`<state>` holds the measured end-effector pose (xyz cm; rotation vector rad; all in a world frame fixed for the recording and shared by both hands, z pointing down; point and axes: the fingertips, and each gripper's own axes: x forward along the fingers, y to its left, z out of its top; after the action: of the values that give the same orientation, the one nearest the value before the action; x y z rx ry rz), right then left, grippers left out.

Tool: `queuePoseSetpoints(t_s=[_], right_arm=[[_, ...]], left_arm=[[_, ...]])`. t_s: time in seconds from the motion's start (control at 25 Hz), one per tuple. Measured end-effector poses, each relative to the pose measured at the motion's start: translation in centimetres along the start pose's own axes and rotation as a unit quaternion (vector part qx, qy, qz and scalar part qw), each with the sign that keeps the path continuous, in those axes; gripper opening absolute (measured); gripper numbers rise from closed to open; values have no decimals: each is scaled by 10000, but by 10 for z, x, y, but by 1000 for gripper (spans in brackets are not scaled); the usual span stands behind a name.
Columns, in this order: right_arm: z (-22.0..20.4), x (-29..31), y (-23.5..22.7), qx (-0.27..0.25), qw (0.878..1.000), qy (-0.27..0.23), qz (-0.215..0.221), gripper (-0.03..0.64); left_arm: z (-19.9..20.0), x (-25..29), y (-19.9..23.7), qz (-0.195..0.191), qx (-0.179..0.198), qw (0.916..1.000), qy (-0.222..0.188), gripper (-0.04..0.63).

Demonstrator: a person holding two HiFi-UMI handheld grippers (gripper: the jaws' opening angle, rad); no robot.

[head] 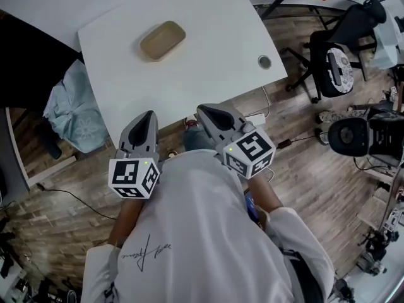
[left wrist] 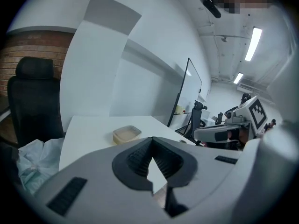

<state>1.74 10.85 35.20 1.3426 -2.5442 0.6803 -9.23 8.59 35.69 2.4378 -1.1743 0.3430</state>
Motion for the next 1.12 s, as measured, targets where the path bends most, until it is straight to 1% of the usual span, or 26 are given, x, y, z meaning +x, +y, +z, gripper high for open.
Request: queuePoseSetpoints(t_s=[0.12, 0.44, 0.72, 0.88, 1.12], right_arm=[[8, 4, -18, 53, 10000, -39, 38, 11], [25, 21, -59, -8, 9999, -32, 122, 11], [28, 29, -85, 49, 9989, 53, 455, 11], [27, 37, -96, 213, 9981, 84, 574, 11], [21, 46, -106, 649, 9953, 155, 695, 11]], left_arm=[[7, 10, 2, 158, -26, 9999, -59, 8], [23, 40, 9, 503, -122, 9985, -193, 8], [23, 62, 6, 740, -264, 9966, -246, 8], [18, 65, 5, 865, -325, 9955, -207, 8], [13, 64, 7, 993, -424, 9941, -130, 8]])
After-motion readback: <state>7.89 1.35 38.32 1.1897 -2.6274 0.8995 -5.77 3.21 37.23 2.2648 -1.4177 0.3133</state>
